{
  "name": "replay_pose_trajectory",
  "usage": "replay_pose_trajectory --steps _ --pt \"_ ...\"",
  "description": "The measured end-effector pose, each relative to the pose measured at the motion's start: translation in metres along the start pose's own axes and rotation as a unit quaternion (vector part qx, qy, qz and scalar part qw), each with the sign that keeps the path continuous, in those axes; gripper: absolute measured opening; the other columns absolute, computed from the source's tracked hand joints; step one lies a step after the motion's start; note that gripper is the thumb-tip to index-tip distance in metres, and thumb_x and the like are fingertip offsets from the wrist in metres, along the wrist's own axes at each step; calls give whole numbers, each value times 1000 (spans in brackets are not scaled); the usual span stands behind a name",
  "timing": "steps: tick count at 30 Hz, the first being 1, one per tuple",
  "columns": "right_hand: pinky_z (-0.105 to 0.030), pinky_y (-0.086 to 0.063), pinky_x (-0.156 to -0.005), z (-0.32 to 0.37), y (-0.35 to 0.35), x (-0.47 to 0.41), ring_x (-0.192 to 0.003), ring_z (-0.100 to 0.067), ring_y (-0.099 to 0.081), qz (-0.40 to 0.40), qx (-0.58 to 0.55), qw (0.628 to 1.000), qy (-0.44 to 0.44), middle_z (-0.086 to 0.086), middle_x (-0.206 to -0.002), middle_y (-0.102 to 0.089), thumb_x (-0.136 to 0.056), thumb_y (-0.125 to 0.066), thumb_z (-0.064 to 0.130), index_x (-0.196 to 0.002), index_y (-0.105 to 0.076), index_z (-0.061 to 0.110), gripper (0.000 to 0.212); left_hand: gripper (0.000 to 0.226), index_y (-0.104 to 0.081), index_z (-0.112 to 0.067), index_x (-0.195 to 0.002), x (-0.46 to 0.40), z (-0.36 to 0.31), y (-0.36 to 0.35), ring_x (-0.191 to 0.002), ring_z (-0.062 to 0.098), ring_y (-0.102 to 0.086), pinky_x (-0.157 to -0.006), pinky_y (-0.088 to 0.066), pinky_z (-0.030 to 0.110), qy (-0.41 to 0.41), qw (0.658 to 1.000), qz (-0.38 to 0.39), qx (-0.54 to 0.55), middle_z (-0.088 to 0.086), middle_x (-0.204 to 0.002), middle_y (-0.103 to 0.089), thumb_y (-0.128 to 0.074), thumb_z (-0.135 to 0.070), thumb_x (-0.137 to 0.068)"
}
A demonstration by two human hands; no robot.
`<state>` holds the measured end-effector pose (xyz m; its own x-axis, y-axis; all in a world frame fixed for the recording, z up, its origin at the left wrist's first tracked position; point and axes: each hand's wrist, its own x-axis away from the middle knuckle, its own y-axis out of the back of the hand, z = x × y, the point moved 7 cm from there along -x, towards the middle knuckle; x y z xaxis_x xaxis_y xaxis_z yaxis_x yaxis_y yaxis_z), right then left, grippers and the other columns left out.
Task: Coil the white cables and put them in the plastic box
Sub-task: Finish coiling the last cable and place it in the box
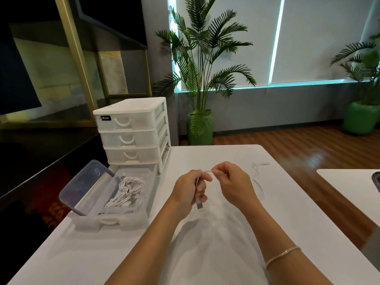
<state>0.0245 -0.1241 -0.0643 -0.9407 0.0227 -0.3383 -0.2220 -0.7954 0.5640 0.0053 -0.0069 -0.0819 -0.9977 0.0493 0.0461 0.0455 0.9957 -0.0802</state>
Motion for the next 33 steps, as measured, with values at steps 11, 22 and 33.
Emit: replay_pose_trajectory --steps 11,22,33 --pt "-12 -36 -58 4 -13 5 -62 -5 -48 0 12 999 31 5 -81 -59 -94 -47 36 -100 -65 13 29 33 -62 -6 -90 -2 -6 14 -43 9 -40 -43 -35 17 -28 989 11 145 -3 -50 -50 -34 -22 -100" --pt "-34 -53 -81 9 -35 22 -83 -16 -64 105 88 989 51 2 -97 -72 -91 -49 46 -104 -70 28 30 24 -61 -10 -102 -5 -5 37 -61 9 -50 -58 -43 19 -50 981 -119 145 1 -78 -62 -37 -17 -100" --pt "-27 -52 -77 28 -10 24 -77 -11 -61 64 145 979 126 5 -93 -73 -87 -58 41 -100 -72 24 26 35 -52 -15 -129 3 -18 20 -93 12 -61 -93 -48 28 -174 940 -106 -272 -2 -102 -64 -38 -23 -99"
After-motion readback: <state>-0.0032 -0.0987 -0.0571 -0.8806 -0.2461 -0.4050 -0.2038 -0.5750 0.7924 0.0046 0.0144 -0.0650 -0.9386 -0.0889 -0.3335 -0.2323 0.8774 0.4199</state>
